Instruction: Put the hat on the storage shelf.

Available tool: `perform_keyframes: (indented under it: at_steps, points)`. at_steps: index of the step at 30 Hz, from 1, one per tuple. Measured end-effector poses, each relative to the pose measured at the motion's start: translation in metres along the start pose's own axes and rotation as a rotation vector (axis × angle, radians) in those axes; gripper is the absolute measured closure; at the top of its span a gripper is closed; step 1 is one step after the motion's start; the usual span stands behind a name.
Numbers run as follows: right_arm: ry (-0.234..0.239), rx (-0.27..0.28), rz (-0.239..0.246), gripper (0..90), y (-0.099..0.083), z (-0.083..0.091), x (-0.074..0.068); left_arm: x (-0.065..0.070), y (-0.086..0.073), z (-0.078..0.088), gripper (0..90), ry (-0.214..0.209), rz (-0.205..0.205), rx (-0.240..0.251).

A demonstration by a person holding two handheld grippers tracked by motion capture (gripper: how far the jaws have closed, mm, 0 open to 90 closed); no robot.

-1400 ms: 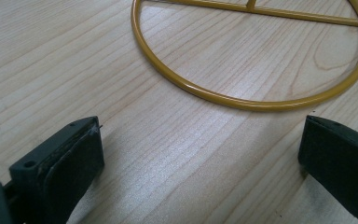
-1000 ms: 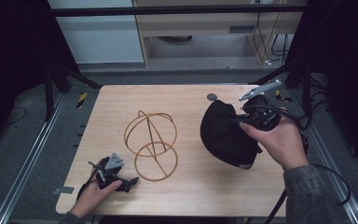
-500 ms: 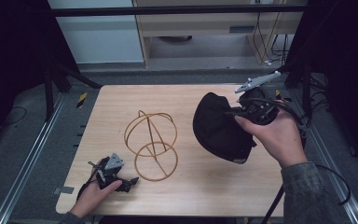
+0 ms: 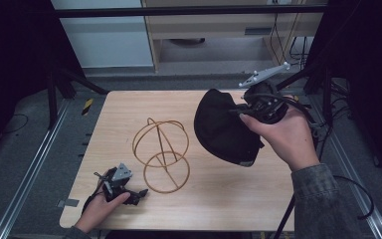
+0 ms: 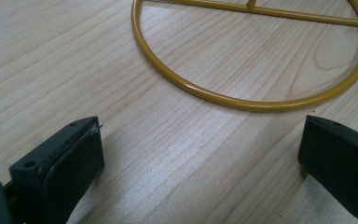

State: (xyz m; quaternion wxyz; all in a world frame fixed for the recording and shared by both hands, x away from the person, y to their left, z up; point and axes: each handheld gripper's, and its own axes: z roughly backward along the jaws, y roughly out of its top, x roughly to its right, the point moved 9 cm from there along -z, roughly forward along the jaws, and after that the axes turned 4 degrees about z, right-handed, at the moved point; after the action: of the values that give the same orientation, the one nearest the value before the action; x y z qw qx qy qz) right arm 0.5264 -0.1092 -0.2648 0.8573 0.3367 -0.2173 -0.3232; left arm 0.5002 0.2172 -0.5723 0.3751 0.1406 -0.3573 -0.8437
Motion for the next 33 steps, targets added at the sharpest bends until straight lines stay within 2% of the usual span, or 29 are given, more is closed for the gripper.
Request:
perform_keyframes:
  at_steps: [14,24,33]
  points:
    - [-0.004,0.026,0.0,76.3,0.018,0.007,-0.006,0.0,0.0,0.0,0.0,0.0,0.0,0.0]
    - [0.017,0.073,0.023,76.4,0.044,0.016,-0.02,0.0,0.0,0.0,0.0,0.002,-0.002,0.0]
    - [0.032,0.091,0.046,76.4,0.059,0.013,-0.033,0.0,0.0,0.0,0.0,0.001,-0.002,-0.001]
